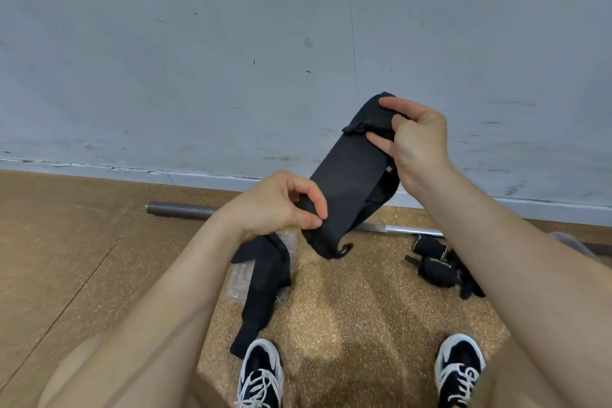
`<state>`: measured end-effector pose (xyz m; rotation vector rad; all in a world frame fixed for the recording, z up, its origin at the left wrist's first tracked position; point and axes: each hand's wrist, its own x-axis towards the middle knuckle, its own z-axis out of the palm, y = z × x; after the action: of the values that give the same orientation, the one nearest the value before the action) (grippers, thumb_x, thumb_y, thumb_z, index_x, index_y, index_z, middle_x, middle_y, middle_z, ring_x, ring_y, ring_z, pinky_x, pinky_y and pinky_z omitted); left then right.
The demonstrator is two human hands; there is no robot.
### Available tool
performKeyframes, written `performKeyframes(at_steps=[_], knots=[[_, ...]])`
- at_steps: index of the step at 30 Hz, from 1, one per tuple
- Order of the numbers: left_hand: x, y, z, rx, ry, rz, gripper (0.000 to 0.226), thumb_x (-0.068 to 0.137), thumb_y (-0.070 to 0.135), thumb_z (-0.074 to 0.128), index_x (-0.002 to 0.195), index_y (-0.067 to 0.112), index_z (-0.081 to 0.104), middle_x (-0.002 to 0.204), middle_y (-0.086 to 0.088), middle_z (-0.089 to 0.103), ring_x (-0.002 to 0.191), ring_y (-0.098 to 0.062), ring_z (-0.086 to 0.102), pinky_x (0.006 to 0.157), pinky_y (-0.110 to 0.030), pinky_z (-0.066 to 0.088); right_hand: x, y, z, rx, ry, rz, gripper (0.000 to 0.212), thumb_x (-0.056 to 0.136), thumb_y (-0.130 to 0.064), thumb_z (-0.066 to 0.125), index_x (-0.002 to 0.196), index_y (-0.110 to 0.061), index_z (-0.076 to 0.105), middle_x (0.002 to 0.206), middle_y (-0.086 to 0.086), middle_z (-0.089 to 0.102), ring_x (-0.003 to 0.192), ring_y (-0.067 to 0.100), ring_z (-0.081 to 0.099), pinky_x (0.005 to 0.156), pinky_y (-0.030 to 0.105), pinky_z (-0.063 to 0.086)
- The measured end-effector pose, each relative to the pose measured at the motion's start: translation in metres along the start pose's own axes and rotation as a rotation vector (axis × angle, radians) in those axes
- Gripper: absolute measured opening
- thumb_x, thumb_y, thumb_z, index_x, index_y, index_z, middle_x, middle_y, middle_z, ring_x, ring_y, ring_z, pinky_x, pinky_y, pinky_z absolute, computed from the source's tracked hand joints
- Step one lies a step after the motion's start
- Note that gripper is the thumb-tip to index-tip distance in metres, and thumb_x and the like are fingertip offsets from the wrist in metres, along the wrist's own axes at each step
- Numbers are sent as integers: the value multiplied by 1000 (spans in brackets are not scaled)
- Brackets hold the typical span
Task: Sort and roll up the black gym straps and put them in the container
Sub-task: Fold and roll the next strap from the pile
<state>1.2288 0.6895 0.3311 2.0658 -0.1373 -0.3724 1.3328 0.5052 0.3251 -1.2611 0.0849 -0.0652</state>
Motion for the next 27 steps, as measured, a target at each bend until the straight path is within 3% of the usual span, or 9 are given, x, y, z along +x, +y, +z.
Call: performKeyframes(at_steps=[2, 5, 7, 9, 13, 17, 19, 23, 27], knots=[[-1, -1, 1, -83, 19, -4, 22, 81, -10, 71, 87, 11, 68, 71, 7, 67, 61, -3, 62, 62, -15, 48, 3, 3, 0, -65, 13, -44, 40, 97, 7, 38, 102, -11, 73, 119, 1, 60, 112, 21, 62, 81, 32, 62], [-9, -8, -7, -126, -100, -89, 39, 84, -7, 68, 113, 16, 54, 93, -12, 72, 82, -24, 70, 72, -26, 56, 14, 3, -9, -201, 101, -155, 44, 93, 2, 40, 97, -22, 76, 111, -8, 65, 109, 16, 65, 88, 33, 59], [-13, -16, -13, -4, -214, -171, 50, 86, -10, 60, 121, 18, 42, 93, -16, 73, 75, -21, 64, 69, -21, 51, 21, -4, -20, -265, 192, -200, 48, 88, -2, 39, 88, -33, 75, 108, -11, 69, 108, 12, 65, 95, 36, 56], [-17, -22, -12, 98, -241, -244, 46, 89, -13, 51, 122, 17, 41, 87, -11, 74, 65, -18, 60, 66, -15, 46, 23, -9, -26, -180, 183, -120, 47, 90, 3, 39, 90, -29, 74, 112, -5, 68, 109, 15, 64, 91, 36, 58], [-11, -29, 1, 89, -91, -244, 32, 90, -11, 51, 111, 13, 55, 83, -2, 73, 80, -16, 69, 82, -25, 53, 6, -11, -13, 20, -92, 126, 37, 98, 9, 39, 95, -9, 71, 121, 16, 60, 108, 31, 63, 73, 32, 61], [6, -27, 12, 92, 308, -101, 52, 86, 22, 75, 131, 29, 48, 119, 11, 58, 108, -7, 58, 90, -26, 51, -16, -10, 1, 32, -309, 304, 35, 99, 8, 39, 101, -8, 71, 109, 12, 67, 92, 24, 66, 55, 22, 55], [11, -20, 16, -19, 419, -43, 56, 82, 29, 79, 130, 30, 50, 124, 11, 59, 112, -6, 57, 93, -28, 49, -23, -6, 5, 54, -381, 368, 36, 100, 6, 40, 102, -9, 72, 104, 10, 70, 84, 21, 66, 46, 18, 51], [13, -18, 22, -188, 228, -166, 26, 84, 16, 78, 108, 21, 69, 102, 4, 76, 98, -16, 71, 83, -29, 56, -25, -7, 9, 153, -377, 364, 36, 100, 7, 38, 105, -9, 70, 108, 8, 69, 89, 18, 66, 52, 20, 54], [7, -26, 25, -278, 69, -209, 37, 87, 7, 73, 120, 17, 62, 112, -1, 74, 105, -19, 70, 98, -42, 53, -11, -7, 0, 217, -194, 246, 37, 100, 9, 37, 104, -7, 70, 126, 13, 60, 109, 28, 63, 66, 32, 61]])
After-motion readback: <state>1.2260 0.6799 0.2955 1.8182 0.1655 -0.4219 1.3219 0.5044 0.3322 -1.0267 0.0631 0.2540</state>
